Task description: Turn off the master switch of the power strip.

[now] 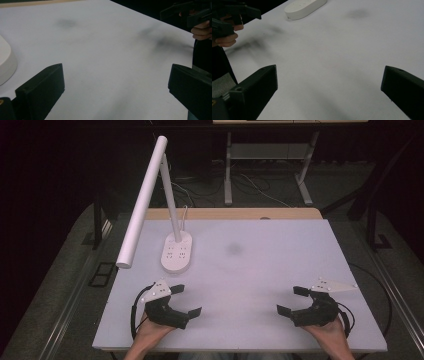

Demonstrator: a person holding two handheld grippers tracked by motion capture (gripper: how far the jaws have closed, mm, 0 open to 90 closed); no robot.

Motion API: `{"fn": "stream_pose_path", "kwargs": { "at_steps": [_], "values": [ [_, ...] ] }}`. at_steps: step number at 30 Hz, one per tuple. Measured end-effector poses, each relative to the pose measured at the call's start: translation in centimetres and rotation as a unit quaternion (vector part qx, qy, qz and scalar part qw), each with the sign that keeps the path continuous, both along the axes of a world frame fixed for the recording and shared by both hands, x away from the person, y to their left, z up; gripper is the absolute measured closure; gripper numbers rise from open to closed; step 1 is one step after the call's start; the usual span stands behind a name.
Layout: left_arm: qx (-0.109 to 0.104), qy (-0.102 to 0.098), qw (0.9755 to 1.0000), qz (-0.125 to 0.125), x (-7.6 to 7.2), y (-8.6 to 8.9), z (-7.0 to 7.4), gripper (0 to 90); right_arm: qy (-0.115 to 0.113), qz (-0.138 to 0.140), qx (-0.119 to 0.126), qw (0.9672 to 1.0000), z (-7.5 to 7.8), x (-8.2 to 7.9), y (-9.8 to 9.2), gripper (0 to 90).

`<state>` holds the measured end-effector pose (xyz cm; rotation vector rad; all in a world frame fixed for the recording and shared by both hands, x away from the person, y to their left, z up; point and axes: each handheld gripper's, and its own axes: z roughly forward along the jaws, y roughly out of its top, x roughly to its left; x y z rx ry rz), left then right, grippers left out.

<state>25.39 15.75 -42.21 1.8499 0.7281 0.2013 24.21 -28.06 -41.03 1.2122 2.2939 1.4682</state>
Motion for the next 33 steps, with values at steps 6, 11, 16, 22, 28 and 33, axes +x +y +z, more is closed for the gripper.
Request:
{"fn": "stream_pose_path", "kwargs": {
  "at_steps": [6,11,16,22,28,33],
  "values": [
    [0.001,0.003,1.0000,0.005,0.1,0.2,0.0,0.0,0.002,0.001,0.003,1.0000,0.0,0.0,-0.1,0.0],
    [0.003,0.008,0.9999,0.006,0.1,0.3,0.0,0.0,0.006,0.001,0.002,1.0000,0.0,-0.1,-0.2,0.0],
    [0.006,0.014,0.9999,-0.001,-0.1,0.0,0.0,0.0,0.006,-0.001,0.003,1.0000,0.0,-0.1,-0.5,0.0],
    [0.017,0.021,0.9996,-0.010,-0.3,-0.4,-0.1,0.0,0.012,0.000,0.005,0.9999,-0.1,0.0,-0.6,0.0],
    [0.026,0.025,0.9993,-0.008,-0.3,0.0,0.2,0.0,0.012,0.000,0.003,0.9999,-0.1,0.0,-0.4,0.0],
    [0.023,0.038,0.9989,-0.017,-0.2,0.7,0.8,0.0,0.012,0.001,0.001,0.9999,-0.1,0.0,-0.2,0.0]
  ]
}}
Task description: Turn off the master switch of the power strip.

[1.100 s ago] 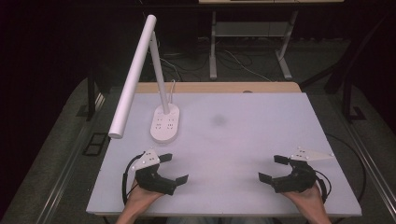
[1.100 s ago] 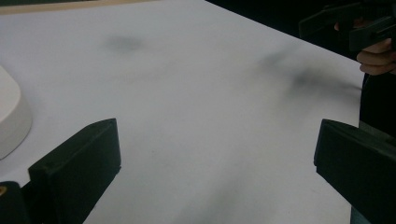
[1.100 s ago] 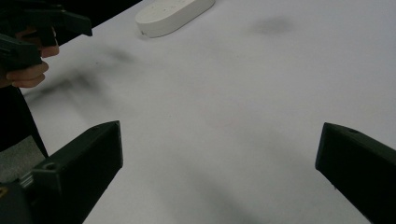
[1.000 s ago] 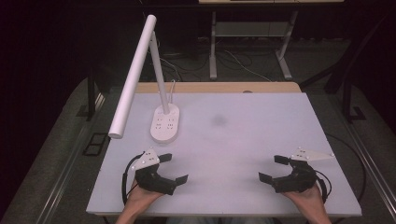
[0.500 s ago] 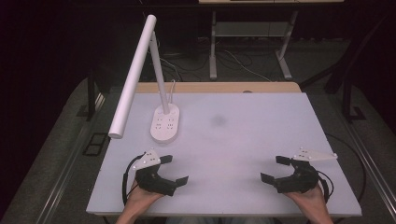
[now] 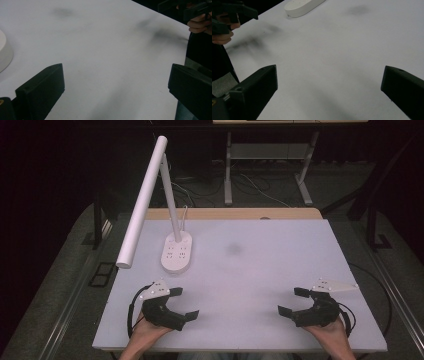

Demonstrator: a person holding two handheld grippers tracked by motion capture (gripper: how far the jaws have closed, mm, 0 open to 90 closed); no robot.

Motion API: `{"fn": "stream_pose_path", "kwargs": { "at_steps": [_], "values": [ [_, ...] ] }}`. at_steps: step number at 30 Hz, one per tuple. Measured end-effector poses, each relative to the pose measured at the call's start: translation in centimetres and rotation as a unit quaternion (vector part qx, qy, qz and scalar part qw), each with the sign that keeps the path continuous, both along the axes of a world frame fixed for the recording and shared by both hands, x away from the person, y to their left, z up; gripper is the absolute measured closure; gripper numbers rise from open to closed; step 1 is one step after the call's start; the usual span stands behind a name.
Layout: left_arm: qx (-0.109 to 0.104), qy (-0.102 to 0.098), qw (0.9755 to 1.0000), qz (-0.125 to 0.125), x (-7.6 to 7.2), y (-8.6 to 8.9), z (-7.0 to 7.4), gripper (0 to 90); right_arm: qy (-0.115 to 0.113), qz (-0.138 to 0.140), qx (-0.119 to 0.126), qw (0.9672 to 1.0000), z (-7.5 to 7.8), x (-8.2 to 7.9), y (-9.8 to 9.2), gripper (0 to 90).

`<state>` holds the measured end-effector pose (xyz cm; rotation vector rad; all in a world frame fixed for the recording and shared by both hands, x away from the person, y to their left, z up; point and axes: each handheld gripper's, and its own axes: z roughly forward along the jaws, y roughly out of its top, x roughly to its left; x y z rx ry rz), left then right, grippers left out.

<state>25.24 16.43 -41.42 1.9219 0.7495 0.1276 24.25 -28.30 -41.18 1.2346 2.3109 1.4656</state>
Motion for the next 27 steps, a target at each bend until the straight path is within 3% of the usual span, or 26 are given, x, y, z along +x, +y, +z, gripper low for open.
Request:
{"fn": "stream_pose_path", "kwargs": {
  "at_steps": [16,20,27],
  "values": [
    [0.013,0.005,0.9998,0.015,0.9,1.2,1.5,0.6,0.000,0.000,-0.008,1.0000,-0.1,0.2,0.3,0.0],
    [0.016,-0.006,0.9996,0.024,1.2,1.5,2.0,1.6,0.000,0.000,-0.007,1.0000,-0.1,0.2,0.3,0.0],
    [0.018,-0.005,0.9994,0.028,2.0,2.0,2.7,1.6,0.000,0.004,-0.009,0.9999,-0.1,0.1,0.4,0.0]
  ]
}}
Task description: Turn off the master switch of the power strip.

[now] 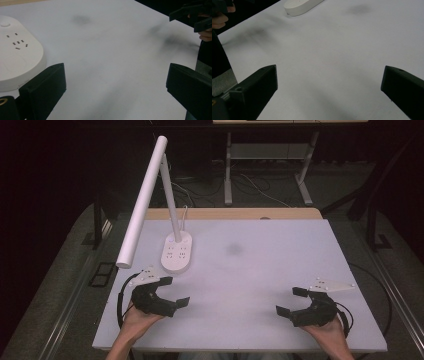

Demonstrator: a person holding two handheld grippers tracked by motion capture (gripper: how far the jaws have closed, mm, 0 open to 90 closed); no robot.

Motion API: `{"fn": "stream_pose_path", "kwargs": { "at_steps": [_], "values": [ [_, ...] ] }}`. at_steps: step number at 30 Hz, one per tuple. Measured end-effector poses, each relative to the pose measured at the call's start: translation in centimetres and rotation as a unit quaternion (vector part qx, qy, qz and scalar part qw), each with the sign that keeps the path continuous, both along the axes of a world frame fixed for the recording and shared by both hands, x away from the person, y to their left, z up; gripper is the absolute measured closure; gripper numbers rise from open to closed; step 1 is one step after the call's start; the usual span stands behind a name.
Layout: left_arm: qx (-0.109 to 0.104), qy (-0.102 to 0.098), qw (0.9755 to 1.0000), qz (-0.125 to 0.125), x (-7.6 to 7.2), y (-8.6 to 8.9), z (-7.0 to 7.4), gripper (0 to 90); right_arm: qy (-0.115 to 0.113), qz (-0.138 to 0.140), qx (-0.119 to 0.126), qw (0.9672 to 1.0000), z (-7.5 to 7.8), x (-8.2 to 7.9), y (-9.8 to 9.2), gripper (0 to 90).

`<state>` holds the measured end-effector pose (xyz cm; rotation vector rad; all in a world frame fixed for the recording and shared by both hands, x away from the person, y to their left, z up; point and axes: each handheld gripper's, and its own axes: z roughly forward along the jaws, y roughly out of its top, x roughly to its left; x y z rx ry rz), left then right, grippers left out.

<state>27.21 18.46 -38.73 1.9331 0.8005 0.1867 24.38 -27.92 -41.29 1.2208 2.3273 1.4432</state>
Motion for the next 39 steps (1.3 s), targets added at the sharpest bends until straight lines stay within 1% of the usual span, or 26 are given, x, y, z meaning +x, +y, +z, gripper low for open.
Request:
{"fn": "stream_pose_path", "kwargs": {
  "at_steps": [4,8,14,15,17,18,21,29,30,31,32,33,34,39],
  "values": [
    [0.002,0.003,1.0000,0.006,0.4,0.4,0.5,1.7,-0.001,-0.003,0.001,1.0000,0.0,0.1,0.0,0.0],
    [-0.003,0.006,0.9999,0.011,0.8,0.9,0.8,2.2,-0.001,-0.004,0.000,1.0000,0.0,0.1,-0.1,0.0],
    [0.000,0.012,0.9998,0.016,1.4,1.3,1.2,2.4,0.001,-0.004,-0.001,1.0000,0.0,0.1,0.0,0.0],
    [0.004,0.012,0.9998,0.015,1.5,1.4,1.3,2.4,-0.001,-0.003,-0.002,1.0000,0.0,0.2,0.0,0.0],
    [0.003,0.015,0.9998,0.014,1.7,1.5,1.5,2.4,0.001,-0.003,-0.003,1.0000,0.0,0.2,0.0,0.0],
    [0.009,0.015,0.9998,0.012,1.8,1.6,1.6,2.4,0.001,-0.003,-0.003,1.0000,0.0,0.2,0.0,0.0],
    [0.016,0.019,0.9996,0.013,2.3,1.7,1.9,2.6,0.002,-0.002,-0.003,1.0000,0.0,0.2,0.0,0.0],
    [0.024,0.025,0.9992,0.019,3.7,2.4,2.5,3.0,0.002,0.001,-0.008,1.0000,-0.1,0.2,0.1,0.0],
    [0.029,0.026,0.9991,0.016,3.9,2.6,2.7,3.0,0.002,0.002,-0.009,1.0000,-0.1,0.2,0.1,0.0],
    [0.025,0.028,0.9991,0.020,4.0,2.7,2.8,2.9,0.001,0.004,-0.011,0.9999,-0.1,0.2,0.1,0.0],
    [0.025,0.026,0.9992,0.021,4.2,2.8,3.0,2.9,0.002,0.005,-0.012,0.9999,-0.1,0.1,0.1,0.0],
    [0.028,0.025,0.9991,0.022,4.4,3.1,3.1,2.9,0.002,0.005,-0.014,0.9999,-0.2,0.1,0.0,0.0],
    [0.026,0.025,0.9990,0.027,4.5,3.2,3.3,2.9,0.004,0.004,-0.013,0.9999,-0.2,0.1,0.0,0.0],
    [0.030,0.026,0.9984,0.040,5.4,4.0,3.8,2.9,0.002,0.003,-0.012,0.9999,-0.2,0.2,-0.1,0.0]
  ]
}}
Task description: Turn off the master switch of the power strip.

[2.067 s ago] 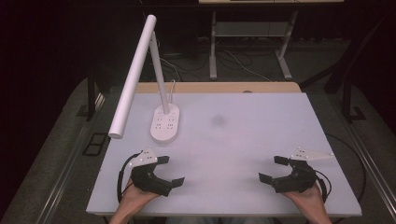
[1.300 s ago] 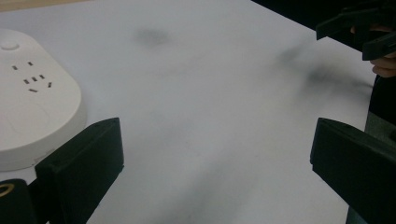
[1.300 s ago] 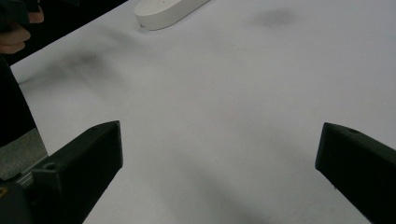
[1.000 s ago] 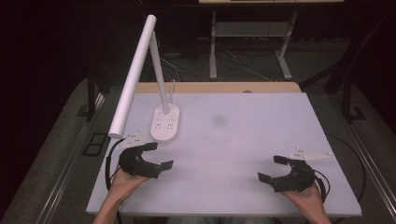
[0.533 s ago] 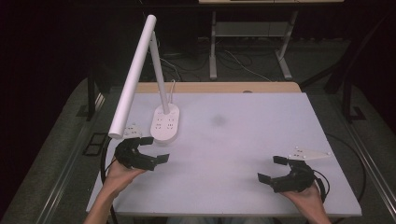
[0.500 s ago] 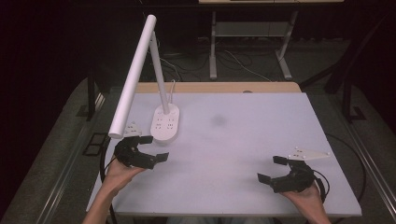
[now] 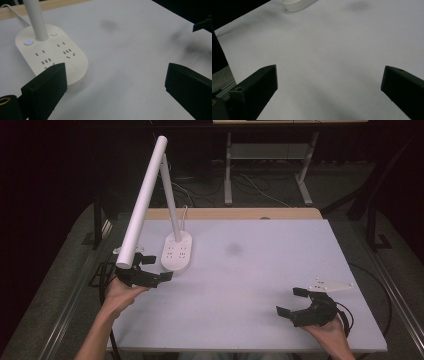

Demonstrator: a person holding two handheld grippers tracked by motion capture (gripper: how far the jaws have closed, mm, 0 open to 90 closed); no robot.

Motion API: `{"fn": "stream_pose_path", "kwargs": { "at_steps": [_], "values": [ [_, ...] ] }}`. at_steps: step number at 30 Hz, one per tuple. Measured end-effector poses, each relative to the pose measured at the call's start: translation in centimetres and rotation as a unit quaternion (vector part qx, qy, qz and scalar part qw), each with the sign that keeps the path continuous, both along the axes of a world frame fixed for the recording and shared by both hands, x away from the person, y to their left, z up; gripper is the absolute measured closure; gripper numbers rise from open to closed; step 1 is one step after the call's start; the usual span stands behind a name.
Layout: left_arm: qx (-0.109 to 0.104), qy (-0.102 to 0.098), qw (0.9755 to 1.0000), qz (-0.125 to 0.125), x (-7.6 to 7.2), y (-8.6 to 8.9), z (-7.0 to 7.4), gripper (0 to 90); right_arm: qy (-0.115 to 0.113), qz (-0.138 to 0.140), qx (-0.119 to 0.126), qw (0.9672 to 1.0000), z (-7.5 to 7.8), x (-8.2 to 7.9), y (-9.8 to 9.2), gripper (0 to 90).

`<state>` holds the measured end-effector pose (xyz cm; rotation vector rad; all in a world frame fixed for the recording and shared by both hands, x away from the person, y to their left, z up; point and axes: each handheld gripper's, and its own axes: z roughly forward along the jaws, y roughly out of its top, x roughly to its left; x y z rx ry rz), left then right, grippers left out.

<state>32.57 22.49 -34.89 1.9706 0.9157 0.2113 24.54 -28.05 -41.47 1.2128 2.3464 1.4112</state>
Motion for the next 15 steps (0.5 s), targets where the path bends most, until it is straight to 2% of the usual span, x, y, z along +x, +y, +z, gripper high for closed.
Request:
{"fn": "stream_pose_path", "kwargs": {
  "at_steps": [15],
  "values": [
    [0.011,0.003,0.9996,0.026,2.3,1.3,1.1,3.0,-0.001,0.000,-0.001,1.0000,0.0,-0.1,0.0,0.0]
  ]
}}
